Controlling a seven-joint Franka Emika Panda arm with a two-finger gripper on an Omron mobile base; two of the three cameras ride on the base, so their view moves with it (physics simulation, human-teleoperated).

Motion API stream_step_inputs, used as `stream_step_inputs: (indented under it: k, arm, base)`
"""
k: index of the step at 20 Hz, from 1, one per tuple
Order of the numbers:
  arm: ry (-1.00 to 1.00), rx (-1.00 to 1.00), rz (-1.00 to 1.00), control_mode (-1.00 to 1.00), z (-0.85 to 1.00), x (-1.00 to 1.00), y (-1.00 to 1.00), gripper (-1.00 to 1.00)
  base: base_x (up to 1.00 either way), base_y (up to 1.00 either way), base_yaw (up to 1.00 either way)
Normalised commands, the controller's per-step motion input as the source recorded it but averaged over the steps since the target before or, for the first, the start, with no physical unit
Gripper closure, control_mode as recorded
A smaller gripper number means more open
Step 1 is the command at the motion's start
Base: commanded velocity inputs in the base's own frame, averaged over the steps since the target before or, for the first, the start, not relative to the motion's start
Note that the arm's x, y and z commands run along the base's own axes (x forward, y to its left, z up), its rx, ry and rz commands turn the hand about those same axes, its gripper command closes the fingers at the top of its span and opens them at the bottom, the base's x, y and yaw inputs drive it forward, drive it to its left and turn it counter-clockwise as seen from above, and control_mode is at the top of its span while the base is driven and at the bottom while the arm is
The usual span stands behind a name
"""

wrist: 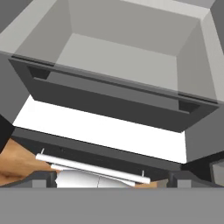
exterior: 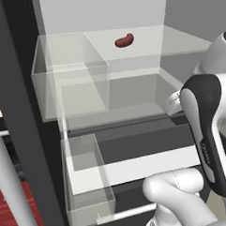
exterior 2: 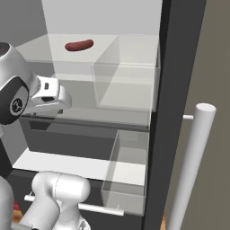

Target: Retrieve the sausage and cheese from the fridge and place them on the cutting board on the counter.

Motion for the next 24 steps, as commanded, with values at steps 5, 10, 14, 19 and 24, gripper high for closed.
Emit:
stream_step_inputs:
  k: [5, 10, 14, 19, 24]
  arm:
    - [0.0, 0.0, 0.0, 1.0, 0.0, 0.0, 0.0, -1.0]
    - [-0.17, 0.0, 0.0, -1.0, 0.05, -0.06, 0.0, -1.0]
    - [-0.61, 0.0, 0.0, -1.0, 0.34, -0.13, -0.09, -1.0]
    - [-0.15, 0.0, 0.0, -1.0, 0.49, 0.17, -0.07, -1.0]
    - [-0.04, -0.02, 0.0, -1.0, 0.62, 0.27, 0.0, -1.0]
  base:
    - [1.0, 0.0, 0.01]
    - [0.45, 0.01, 0.0]
    - [0.0, 0.0, 0.0]
    - [0.0, 0.0, 0.0]
    - [0.0, 0.0, 0.0]
